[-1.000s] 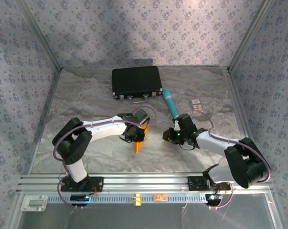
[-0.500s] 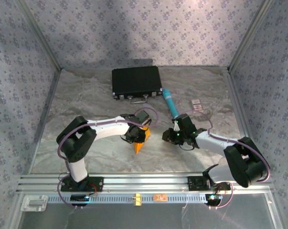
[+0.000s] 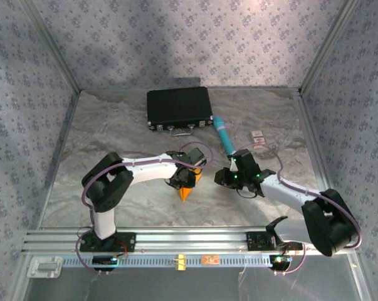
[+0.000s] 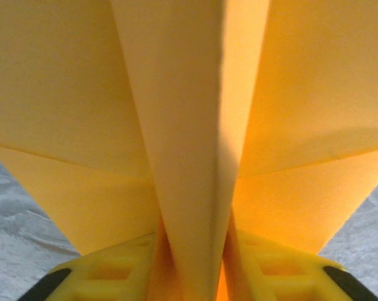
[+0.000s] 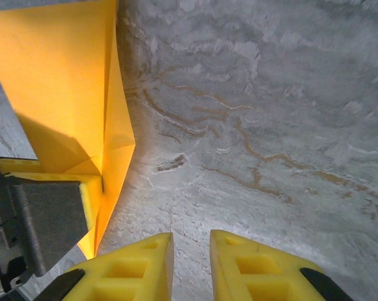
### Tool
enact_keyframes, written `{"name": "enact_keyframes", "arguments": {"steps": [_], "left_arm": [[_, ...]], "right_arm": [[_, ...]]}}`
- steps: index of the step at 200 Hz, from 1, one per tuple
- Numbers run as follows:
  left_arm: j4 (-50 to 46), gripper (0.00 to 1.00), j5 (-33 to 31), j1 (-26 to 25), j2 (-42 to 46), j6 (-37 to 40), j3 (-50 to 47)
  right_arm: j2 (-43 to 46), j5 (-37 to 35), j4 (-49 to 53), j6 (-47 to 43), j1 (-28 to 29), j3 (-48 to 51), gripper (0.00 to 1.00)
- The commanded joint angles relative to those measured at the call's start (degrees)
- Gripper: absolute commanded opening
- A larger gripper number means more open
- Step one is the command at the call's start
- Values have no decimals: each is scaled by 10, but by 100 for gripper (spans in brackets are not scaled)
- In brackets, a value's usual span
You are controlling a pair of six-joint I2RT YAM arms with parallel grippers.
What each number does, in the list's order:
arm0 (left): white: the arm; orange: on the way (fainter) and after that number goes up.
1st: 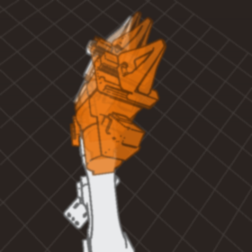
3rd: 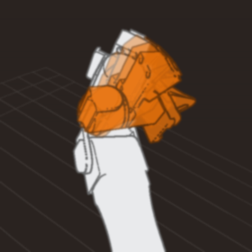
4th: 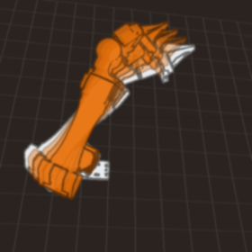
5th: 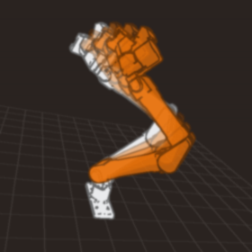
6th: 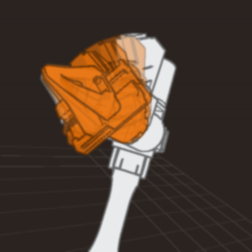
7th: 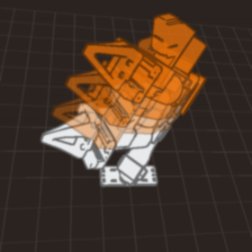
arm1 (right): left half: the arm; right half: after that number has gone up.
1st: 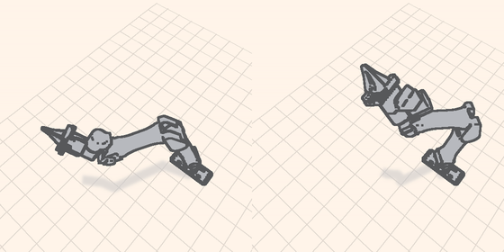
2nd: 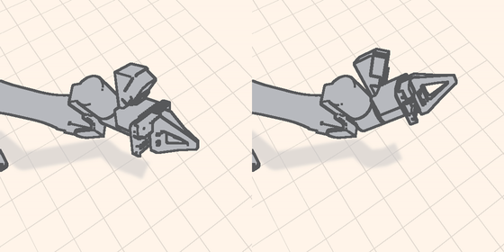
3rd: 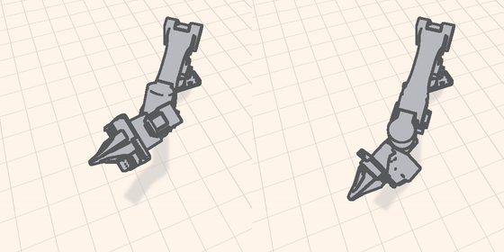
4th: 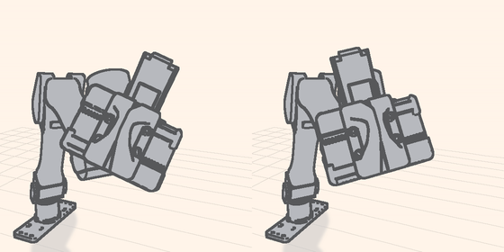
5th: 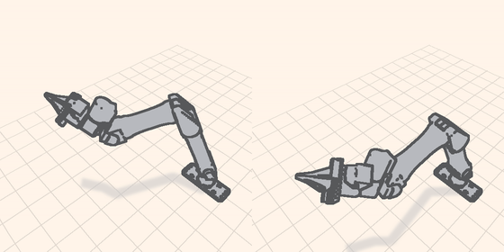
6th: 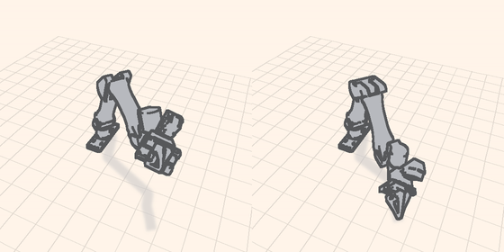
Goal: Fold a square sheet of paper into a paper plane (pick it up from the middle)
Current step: Turn over a paper plane at the center of the table, then reset both arms
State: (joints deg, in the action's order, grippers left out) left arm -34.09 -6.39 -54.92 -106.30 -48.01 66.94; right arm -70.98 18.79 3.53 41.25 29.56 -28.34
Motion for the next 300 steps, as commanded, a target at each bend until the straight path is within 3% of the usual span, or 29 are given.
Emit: {"name": "enact_keyframes", "arguments": {"steps": [1,50,77,116,153,186,209,222,236,251,273,289,300], "left_arm": [[-26,35,-21,-4,-36,-38,-5],[-44,38,-40,-5,-36,-71,12],[-80,39,-49,-8,-32,-74,38],[-98,43,-60,-10,1,-80,61],[-106,46,-61,-10,34,-89,61],[-96,54,-83,-11,100,-84,37],[-89,64,-140,4,168,-44,10],[-87,69,-184,38,212,-16,-15],[-53,79,-226,95,269,38,-67],[3,86,-233,187,329,107,-126],[98,93,-248,329,403,240,-210],[154,95,-203,442,432,281,-256],[210,95,-166,483,440,298,-288]], "right_arm": [[29,-35,44,-22,1,-10,24],[65,-59,73,-35,-5,-9,25],[93,-106,104,-48,-9,-22,26],[141,-200,150,-83,-28,-52,42],[145,-261,186,-93,-62,-86,51],[144,-433,196,-137,-71,-113,61],[117,-552,137,-218,-88,-108,76],[86,-562,69,-270,-122,-86,82],[50,-500,-5,-306,-172,-68,84],[15,-421,-132,-366,-207,-29,84],[-22,-372,-288,-428,-225,18,84],[-59,-321,-349,-439,-248,28,84],[-87,-299,-398,-470,-248,37,83]]}}
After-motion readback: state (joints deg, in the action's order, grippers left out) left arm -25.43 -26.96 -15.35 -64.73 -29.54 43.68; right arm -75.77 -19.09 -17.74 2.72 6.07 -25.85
